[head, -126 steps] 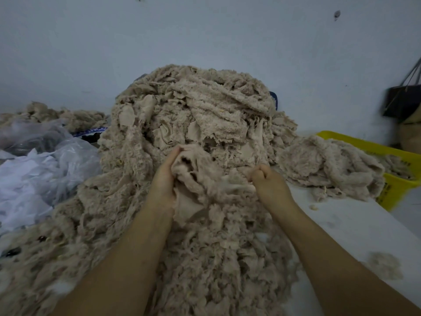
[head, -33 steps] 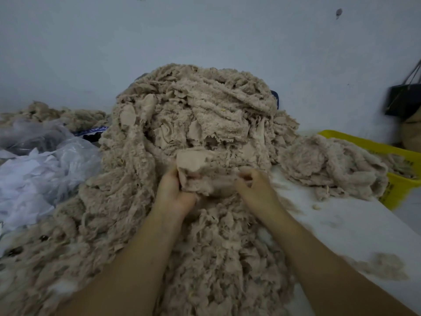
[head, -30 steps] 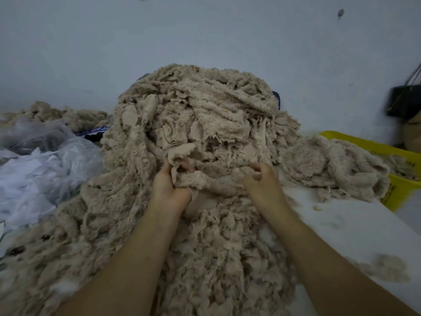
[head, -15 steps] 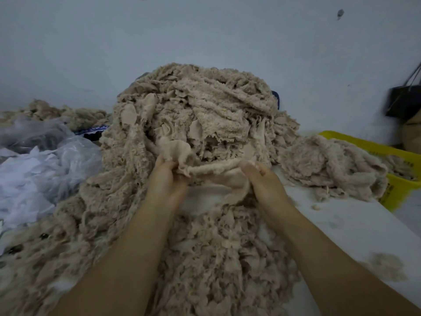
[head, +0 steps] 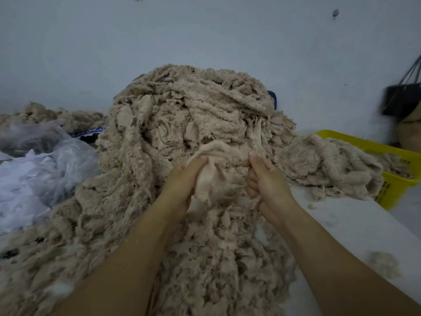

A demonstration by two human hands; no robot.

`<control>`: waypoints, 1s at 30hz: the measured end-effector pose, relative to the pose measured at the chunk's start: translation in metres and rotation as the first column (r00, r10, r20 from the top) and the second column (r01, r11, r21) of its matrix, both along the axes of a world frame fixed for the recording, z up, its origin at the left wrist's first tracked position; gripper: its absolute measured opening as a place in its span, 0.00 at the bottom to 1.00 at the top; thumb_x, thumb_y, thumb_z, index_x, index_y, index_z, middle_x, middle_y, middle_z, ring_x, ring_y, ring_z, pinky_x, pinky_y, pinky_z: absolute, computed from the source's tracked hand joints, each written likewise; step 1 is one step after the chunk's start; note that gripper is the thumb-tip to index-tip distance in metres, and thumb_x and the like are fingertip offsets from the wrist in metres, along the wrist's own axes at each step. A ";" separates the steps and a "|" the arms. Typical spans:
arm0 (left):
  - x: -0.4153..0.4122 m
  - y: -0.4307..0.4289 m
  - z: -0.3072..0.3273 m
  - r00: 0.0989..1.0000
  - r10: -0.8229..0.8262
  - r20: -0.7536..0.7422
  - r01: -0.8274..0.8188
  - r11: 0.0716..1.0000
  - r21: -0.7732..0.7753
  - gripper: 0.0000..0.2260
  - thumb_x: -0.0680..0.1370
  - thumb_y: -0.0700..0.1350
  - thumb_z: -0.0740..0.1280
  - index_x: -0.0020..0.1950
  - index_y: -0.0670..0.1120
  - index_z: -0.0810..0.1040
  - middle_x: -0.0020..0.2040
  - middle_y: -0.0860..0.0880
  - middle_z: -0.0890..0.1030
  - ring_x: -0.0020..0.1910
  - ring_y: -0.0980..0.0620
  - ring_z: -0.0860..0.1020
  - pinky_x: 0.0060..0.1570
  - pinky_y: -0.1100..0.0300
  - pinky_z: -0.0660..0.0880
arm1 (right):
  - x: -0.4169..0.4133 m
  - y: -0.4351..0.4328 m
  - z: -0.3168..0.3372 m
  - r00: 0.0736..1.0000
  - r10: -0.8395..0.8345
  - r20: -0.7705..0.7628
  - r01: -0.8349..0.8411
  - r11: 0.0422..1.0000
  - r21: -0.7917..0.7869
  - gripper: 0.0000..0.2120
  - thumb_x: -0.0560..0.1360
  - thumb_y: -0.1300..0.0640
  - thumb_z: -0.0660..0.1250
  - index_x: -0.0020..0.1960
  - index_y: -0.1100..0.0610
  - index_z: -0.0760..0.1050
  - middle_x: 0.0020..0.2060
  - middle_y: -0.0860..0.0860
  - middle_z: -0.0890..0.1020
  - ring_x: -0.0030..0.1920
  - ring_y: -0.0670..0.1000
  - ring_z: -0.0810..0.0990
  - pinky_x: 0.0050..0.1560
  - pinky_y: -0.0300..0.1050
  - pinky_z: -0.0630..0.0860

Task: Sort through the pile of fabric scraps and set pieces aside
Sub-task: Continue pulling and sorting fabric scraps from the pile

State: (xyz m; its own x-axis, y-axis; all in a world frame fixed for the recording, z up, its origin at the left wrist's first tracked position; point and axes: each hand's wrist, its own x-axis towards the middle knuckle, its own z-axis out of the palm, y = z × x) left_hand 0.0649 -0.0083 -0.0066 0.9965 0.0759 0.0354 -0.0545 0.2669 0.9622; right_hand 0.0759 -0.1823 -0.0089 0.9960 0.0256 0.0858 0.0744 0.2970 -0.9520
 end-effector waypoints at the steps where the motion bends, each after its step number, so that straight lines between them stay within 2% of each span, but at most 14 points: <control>1: 0.000 0.003 0.002 1.000 -0.011 -0.015 0.010 0.995 -0.100 0.09 0.80 0.47 0.67 0.53 0.46 0.85 0.43 0.45 0.86 0.36 0.51 0.84 0.32 0.60 0.79 | 0.001 -0.003 0.000 1.000 -0.008 -0.001 0.008 1.000 -0.011 0.16 0.83 0.48 0.59 0.41 0.55 0.74 0.22 0.44 0.63 0.21 0.43 0.58 0.22 0.37 0.57; 4: 0.000 0.004 0.004 0.998 0.033 -0.057 -0.045 0.975 -0.216 0.10 0.81 0.48 0.67 0.55 0.45 0.83 0.37 0.48 0.84 0.31 0.53 0.81 0.27 0.62 0.76 | 0.000 -0.004 -0.004 1.000 0.007 0.030 -0.005 0.996 -0.091 0.21 0.82 0.44 0.58 0.41 0.57 0.77 0.23 0.48 0.68 0.22 0.45 0.63 0.23 0.38 0.61; 7: 0.004 0.000 0.000 0.981 0.175 -0.089 -0.184 0.976 -0.113 0.11 0.80 0.51 0.69 0.55 0.44 0.83 0.41 0.46 0.86 0.36 0.50 0.84 0.30 0.61 0.77 | -0.006 0.006 -0.011 0.986 0.072 0.150 -0.004 0.911 -0.413 0.24 0.76 0.31 0.57 0.45 0.48 0.81 0.36 0.42 0.82 0.37 0.43 0.79 0.38 0.38 0.74; 9: 0.005 -0.003 -0.002 0.970 0.234 -0.063 -0.236 0.971 -0.028 0.12 0.80 0.53 0.68 0.54 0.44 0.83 0.39 0.46 0.86 0.35 0.49 0.83 0.30 0.61 0.75 | -0.013 0.016 -0.015 0.960 0.205 0.193 -0.059 0.816 -0.575 0.22 0.71 0.25 0.57 0.47 0.40 0.79 0.44 0.35 0.81 0.44 0.36 0.79 0.42 0.36 0.73; 11: 0.005 -0.005 -0.003 0.967 0.252 -0.032 -0.252 0.968 0.007 0.12 0.80 0.53 0.67 0.51 0.46 0.82 0.36 0.48 0.85 0.33 0.50 0.82 0.29 0.61 0.75 | -0.015 0.026 -0.021 0.932 0.294 0.211 -0.075 0.726 -0.683 0.18 0.73 0.30 0.60 0.48 0.42 0.78 0.45 0.41 0.81 0.43 0.39 0.79 0.37 0.32 0.71; 13: 0.005 -0.007 -0.002 0.970 0.242 -0.009 -0.242 0.970 -0.027 0.11 0.81 0.53 0.66 0.47 0.46 0.82 0.37 0.47 0.85 0.35 0.48 0.83 0.36 0.58 0.77 | -0.012 0.030 -0.025 0.917 0.311 0.252 -0.022 0.668 -0.744 0.13 0.79 0.41 0.61 0.47 0.48 0.77 0.43 0.49 0.81 0.40 0.45 0.78 0.36 0.33 0.70; 15: 0.006 -0.004 -0.002 0.968 0.249 -0.021 -0.250 0.962 -0.115 0.13 0.82 0.52 0.65 0.47 0.44 0.81 0.36 0.45 0.83 0.34 0.49 0.80 0.38 0.59 0.76 | -0.010 0.026 -0.024 0.922 0.273 0.274 0.011 0.690 -0.724 0.15 0.82 0.44 0.58 0.39 0.47 0.74 0.36 0.49 0.78 0.35 0.44 0.75 0.33 0.33 0.67; 18: 0.009 0.002 -0.003 0.960 0.271 -0.067 -0.279 0.933 -0.228 0.14 0.83 0.52 0.62 0.50 0.43 0.80 0.31 0.49 0.77 0.23 0.56 0.73 0.24 0.64 0.69 | -0.011 0.020 -0.020 0.932 0.238 0.272 -0.017 0.779 -0.626 0.19 0.82 0.41 0.54 0.35 0.45 0.68 0.31 0.43 0.71 0.37 0.46 0.76 0.37 0.33 0.70; 20: 0.009 0.001 -0.003 0.959 0.269 -0.094 -0.285 0.915 -0.284 0.14 0.83 0.53 0.61 0.55 0.44 0.79 0.31 0.50 0.78 0.21 0.57 0.73 0.21 0.67 0.68 | -0.013 0.021 -0.019 0.930 0.235 0.281 -0.029 0.812 -0.583 0.20 0.82 0.42 0.55 0.34 0.48 0.66 0.30 0.42 0.69 0.36 0.43 0.76 0.36 0.30 0.69; 22: 0.010 -0.003 -0.004 0.956 0.264 -0.132 -0.293 0.903 -0.316 0.14 0.84 0.53 0.60 0.58 0.45 0.79 0.31 0.50 0.79 0.21 0.58 0.74 0.20 0.68 0.68 | -0.014 0.023 -0.019 0.920 0.222 0.322 0.002 0.821 -0.570 0.20 0.83 0.44 0.57 0.34 0.52 0.63 0.30 0.46 0.68 0.33 0.45 0.73 0.33 0.30 0.67; 24: 0.010 -0.002 -0.006 0.949 0.263 -0.176 -0.308 0.892 -0.330 0.13 0.84 0.53 0.60 0.55 0.45 0.78 0.27 0.51 0.78 0.19 0.57 0.73 0.18 0.69 0.67 | -0.016 0.025 -0.018 0.901 0.215 0.378 0.050 0.813 -0.580 0.20 0.83 0.47 0.57 0.34 0.53 0.63 0.30 0.48 0.68 0.31 0.45 0.67 0.30 0.33 0.64; 26: 0.012 0.009 -0.009 0.936 0.273 -0.221 -0.337 0.876 -0.346 0.12 0.85 0.51 0.58 0.52 0.45 0.76 0.30 0.51 0.78 0.18 0.57 0.73 0.16 0.67 0.67 | -0.018 0.024 -0.016 0.890 0.201 0.408 0.070 0.826 -0.559 0.20 0.82 0.46 0.58 0.34 0.52 0.65 0.29 0.46 0.68 0.29 0.43 0.65 0.29 0.33 0.64; 28: 0.015 0.028 -0.012 0.936 0.265 -0.232 -0.341 0.847 -0.409 0.12 0.86 0.49 0.55 0.49 0.47 0.74 0.35 0.51 0.72 0.17 0.57 0.68 0.13 0.67 0.62 | -0.018 0.018 -0.009 0.913 0.096 0.396 0.106 0.883 -0.457 0.18 0.78 0.45 0.58 0.32 0.49 0.69 0.26 0.42 0.69 0.26 0.41 0.66 0.27 0.31 0.64; 30: 0.017 0.036 -0.012 0.938 0.297 -0.178 -0.346 0.827 -0.444 0.16 0.87 0.50 0.53 0.42 0.48 0.70 0.30 0.52 0.67 0.17 0.59 0.60 0.13 0.68 0.55 | -0.013 0.006 -0.004 0.923 -0.018 0.383 0.166 0.920 -0.355 0.21 0.79 0.49 0.60 0.27 0.45 0.68 0.23 0.42 0.68 0.24 0.41 0.63 0.27 0.34 0.65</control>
